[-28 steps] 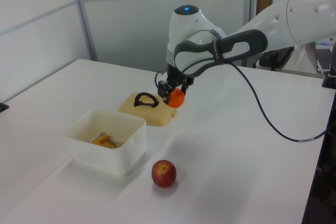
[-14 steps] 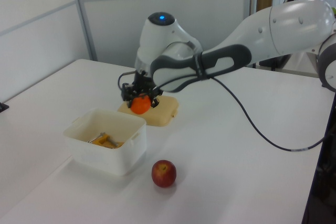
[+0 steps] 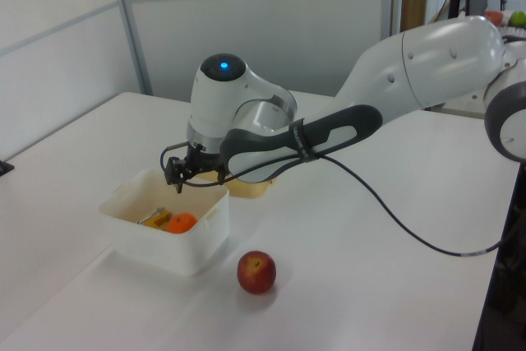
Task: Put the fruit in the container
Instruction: 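Move the open gripper over to the red apple, then grasp the red apple and lift it toward the container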
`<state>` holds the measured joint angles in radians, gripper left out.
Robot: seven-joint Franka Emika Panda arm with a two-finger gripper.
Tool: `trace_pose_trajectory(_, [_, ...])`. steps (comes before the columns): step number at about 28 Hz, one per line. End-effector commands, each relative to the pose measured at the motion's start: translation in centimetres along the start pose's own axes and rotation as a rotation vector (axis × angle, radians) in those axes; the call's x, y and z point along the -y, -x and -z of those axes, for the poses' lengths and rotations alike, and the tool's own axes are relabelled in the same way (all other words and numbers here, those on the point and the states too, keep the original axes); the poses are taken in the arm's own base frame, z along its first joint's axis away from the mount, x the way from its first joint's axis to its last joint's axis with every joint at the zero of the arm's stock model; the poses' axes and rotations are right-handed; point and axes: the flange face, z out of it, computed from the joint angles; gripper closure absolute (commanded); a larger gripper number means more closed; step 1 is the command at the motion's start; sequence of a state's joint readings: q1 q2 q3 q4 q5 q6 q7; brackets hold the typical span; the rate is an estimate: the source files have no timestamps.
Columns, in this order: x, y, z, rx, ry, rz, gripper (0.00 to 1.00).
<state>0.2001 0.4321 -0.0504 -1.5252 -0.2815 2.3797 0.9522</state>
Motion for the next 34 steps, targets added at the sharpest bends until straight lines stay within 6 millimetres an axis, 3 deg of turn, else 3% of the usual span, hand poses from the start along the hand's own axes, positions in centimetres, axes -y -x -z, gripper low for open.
trace_pose_trajectory(1, [0.3, -1.0, 2.7, -0.037, -0.022, 0.034, 0.0])
trace_pose_trajectory(5, [0.8, 2.4, 3.3, 0.116, 0.047, 0.301, 0.0])
trace_pose_trajectory(13, [-1.4, 5.5, 5.0, 0.381, 0.051, 0.603, 0.0])
trace_pose_trajectory(17, [-2.0, 7.9, 4.8, 0.413, 0.063, 0.633, 0.0])
trace_pose_trajectory(22, [-2.8, 10.6, 3.1, 0.446, 0.09, 0.668, 0.0])
trace_pose_trajectory(24, [-3.0, 12.8, 1.7, 0.441, 0.096, 0.699, 0.0])
trace_pose_trajectory(29, [-3.5, 14.8, 0.4, 0.395, 0.09, 0.696, 0.0])
trace_pose_trajectory(34, [-3.5, 15.0, -0.7, 0.368, 0.103, 0.671, 0.0])
